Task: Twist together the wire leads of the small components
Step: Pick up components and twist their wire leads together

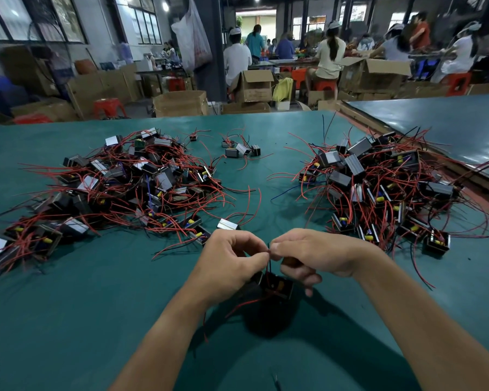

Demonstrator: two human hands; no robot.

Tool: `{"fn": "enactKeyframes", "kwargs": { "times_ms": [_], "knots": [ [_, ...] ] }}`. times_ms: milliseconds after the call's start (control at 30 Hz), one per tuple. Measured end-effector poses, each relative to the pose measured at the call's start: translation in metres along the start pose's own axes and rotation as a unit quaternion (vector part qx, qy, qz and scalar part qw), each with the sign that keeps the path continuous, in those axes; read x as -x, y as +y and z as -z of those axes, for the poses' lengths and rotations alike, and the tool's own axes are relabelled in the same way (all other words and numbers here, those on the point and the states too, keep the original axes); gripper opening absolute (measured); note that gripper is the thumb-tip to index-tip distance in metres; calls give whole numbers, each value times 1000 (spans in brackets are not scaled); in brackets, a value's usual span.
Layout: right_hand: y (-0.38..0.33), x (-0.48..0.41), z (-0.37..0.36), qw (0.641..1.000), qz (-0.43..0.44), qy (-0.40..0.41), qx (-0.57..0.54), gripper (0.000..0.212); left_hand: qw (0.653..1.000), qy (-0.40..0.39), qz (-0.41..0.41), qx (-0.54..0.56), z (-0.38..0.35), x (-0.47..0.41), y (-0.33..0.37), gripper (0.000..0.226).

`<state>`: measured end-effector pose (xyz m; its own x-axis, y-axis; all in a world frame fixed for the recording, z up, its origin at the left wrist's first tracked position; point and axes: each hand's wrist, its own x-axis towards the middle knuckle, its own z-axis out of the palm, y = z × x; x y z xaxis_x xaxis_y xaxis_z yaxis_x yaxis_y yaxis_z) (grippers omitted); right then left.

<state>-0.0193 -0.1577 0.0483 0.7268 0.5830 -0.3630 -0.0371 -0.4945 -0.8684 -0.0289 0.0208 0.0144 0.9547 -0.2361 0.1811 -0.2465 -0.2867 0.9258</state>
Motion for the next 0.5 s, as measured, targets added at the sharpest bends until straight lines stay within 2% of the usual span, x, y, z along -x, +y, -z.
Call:
{"fn": "enactKeyframes", "kwargs": {
  "times_ms": [167, 300, 400, 500],
  "knots": [
    [1, 3, 4, 999, -4, -33, -10, 30, 1000, -24, 0, 19, -1, 2, 3, 10],
    [3, -4, 6, 999, 16, 37, -34, 40, 1000, -1, 1, 18, 0, 1, 2, 20],
    [7, -9, 8, 993, 30, 104, -37, 32, 1000, 23, 13, 11, 0, -1, 2, 22],
    [10, -11, 4, 990, 69, 106, 69, 15, 998, 44, 41, 31, 0, -4, 0, 23]
  ]
}}
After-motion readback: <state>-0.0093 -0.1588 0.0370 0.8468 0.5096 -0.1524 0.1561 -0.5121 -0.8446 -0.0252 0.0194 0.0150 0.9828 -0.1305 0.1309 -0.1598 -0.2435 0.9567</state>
